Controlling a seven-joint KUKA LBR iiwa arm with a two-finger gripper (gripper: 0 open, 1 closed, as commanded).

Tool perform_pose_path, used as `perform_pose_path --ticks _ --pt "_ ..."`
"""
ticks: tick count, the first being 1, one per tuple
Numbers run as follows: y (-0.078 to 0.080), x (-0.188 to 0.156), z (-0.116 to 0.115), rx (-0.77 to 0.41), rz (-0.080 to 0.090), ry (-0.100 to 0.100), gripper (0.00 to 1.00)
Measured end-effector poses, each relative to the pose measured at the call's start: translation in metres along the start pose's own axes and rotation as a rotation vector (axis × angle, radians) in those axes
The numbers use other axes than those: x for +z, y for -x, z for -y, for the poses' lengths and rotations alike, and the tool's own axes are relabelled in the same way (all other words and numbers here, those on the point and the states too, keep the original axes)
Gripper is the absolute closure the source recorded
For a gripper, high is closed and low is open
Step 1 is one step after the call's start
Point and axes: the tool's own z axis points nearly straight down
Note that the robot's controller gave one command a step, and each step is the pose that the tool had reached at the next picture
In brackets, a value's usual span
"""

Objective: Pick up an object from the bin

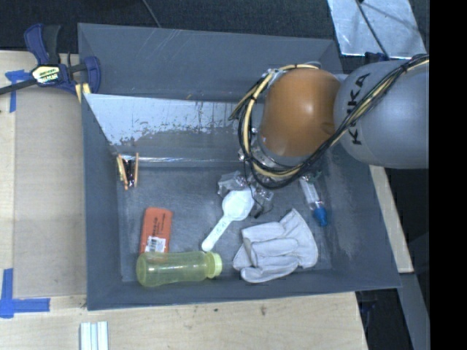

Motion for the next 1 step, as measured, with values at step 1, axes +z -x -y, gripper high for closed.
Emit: perform_pose_path --ticks 1 --pt "-0.0196 -0.1294 0.016 -0.02 0.001 -0.002 1.0"
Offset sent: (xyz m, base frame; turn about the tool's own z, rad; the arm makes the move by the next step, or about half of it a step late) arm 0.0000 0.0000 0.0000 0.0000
